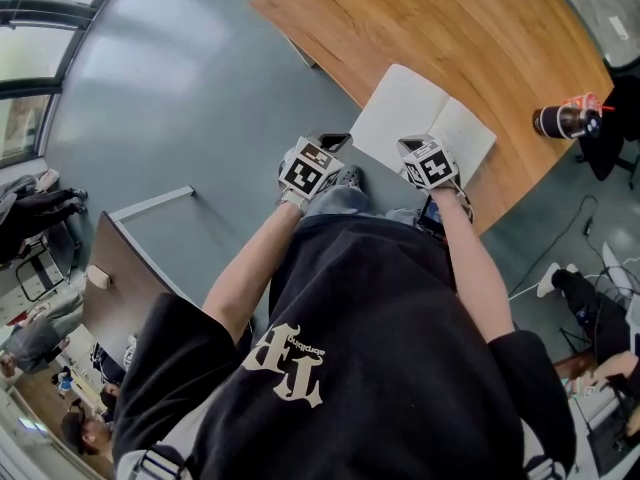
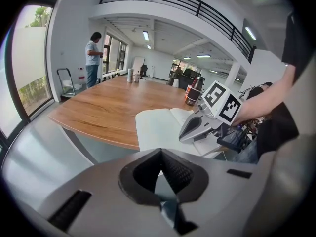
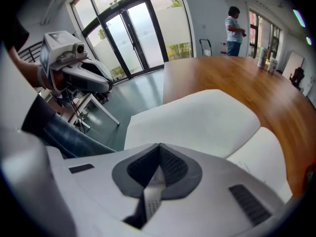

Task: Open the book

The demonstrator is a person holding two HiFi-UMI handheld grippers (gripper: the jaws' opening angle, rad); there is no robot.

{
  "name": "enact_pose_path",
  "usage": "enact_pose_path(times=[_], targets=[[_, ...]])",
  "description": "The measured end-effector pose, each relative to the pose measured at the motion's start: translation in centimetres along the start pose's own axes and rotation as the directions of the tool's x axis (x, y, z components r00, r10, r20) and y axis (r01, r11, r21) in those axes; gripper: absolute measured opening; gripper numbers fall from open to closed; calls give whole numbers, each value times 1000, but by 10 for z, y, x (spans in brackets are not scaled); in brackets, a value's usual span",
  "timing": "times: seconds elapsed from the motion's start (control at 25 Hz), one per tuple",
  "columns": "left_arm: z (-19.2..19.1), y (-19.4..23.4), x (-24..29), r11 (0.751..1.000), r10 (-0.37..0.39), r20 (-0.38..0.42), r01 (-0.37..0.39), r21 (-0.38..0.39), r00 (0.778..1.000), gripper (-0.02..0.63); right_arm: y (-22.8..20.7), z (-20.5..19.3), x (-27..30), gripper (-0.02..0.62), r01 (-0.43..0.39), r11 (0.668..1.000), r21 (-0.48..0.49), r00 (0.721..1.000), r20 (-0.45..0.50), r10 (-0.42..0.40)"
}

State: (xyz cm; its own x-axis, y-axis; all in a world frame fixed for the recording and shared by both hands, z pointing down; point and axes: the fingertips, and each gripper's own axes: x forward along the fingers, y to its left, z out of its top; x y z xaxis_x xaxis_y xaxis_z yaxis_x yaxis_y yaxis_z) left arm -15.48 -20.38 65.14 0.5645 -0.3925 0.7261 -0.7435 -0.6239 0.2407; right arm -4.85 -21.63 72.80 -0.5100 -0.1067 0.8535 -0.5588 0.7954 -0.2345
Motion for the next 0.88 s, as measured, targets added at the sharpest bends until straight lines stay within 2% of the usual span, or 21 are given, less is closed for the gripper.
enact_pose_path(times=[0.32, 0.52, 0.72, 0.88], targets=[[23, -28, 10, 1000, -8, 41, 8, 8, 999, 5, -16, -2, -44, -14, 31, 1000, 6, 995, 95, -31], [41, -75, 20, 997, -75, 90, 76, -11, 993, 5, -25, -31, -98, -14, 78, 995, 55, 987, 135, -85], [72, -77, 13, 997, -74, 151, 75, -1, 986, 5, -41, -22, -133, -14, 127, 989, 78, 965, 222, -141], [87, -102, 1, 991, -131, 190, 129, 23, 973, 5, -28, -28, -177, -14, 166, 975, 146, 940, 275, -201]])
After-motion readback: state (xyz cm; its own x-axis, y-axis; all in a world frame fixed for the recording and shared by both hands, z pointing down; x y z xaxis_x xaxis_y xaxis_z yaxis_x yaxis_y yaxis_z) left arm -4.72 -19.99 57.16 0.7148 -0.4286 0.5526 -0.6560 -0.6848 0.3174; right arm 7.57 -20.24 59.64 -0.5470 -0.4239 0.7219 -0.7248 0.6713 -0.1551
